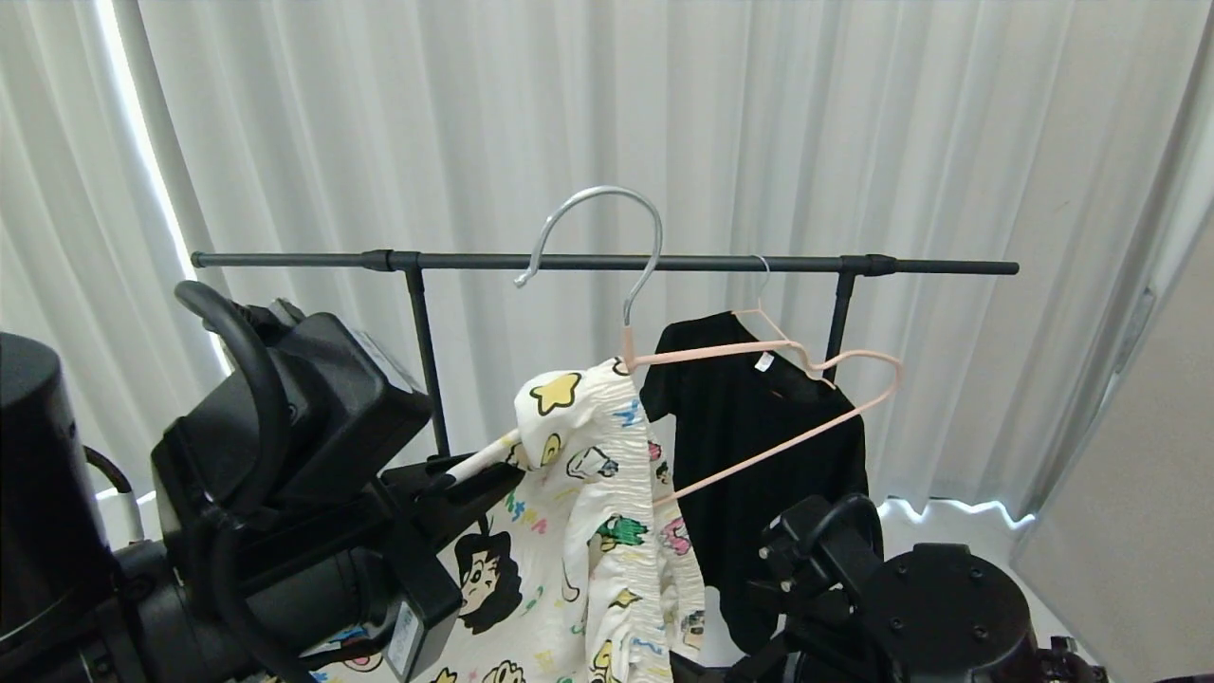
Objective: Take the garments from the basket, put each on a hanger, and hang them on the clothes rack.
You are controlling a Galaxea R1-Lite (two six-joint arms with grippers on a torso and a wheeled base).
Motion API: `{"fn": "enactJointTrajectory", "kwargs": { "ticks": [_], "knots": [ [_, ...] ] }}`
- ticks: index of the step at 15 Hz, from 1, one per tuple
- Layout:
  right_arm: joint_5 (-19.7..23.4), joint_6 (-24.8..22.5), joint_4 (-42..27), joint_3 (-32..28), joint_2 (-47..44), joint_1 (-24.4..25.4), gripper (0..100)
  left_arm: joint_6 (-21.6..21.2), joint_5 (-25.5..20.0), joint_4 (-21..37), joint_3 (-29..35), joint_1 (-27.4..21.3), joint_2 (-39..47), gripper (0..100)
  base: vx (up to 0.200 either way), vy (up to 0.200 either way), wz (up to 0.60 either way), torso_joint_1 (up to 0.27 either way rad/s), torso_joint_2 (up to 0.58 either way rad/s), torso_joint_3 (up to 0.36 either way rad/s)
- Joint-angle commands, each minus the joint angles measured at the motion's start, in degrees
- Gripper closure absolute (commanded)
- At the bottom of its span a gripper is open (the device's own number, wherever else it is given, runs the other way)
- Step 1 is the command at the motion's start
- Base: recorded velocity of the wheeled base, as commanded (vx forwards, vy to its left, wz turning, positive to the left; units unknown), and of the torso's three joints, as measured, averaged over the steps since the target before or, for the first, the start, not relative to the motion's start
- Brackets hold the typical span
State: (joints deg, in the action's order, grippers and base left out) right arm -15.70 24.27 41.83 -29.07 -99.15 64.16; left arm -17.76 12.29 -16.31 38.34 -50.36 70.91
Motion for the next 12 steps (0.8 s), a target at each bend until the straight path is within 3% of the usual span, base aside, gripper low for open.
{"fn": "enactJointTrajectory", "kwargs": {
  "ticks": [1, 6, 12],
  "knots": [
    [-1.7, -0.01, 0.01, 0.69, -0.35, -2.11, 100, 0.01, 0.02, -0.04, -0.19, 0.0, -0.07, 100, 0.0, 0.0, 0.0, 0.0, 0.0, 0.0],
    [-5.48, -0.72, 0.01, 1.39, 0.8, -9.84, 100, 0.01, 0.02, -0.39, -3.97, 1.58, -1.65, 100, 0.0, 0.0, 0.0, 0.0, 0.0, 0.0],
    [-5.48, -5.81, 0.01, 3.15, 4.31, -16.7, 100, 0.1, 2.13, -0.65, -16.37, 4.22, -6.93, 100, 0.0, 0.0, 0.0, 0.0, 0.0, 0.0]
  ]
}}
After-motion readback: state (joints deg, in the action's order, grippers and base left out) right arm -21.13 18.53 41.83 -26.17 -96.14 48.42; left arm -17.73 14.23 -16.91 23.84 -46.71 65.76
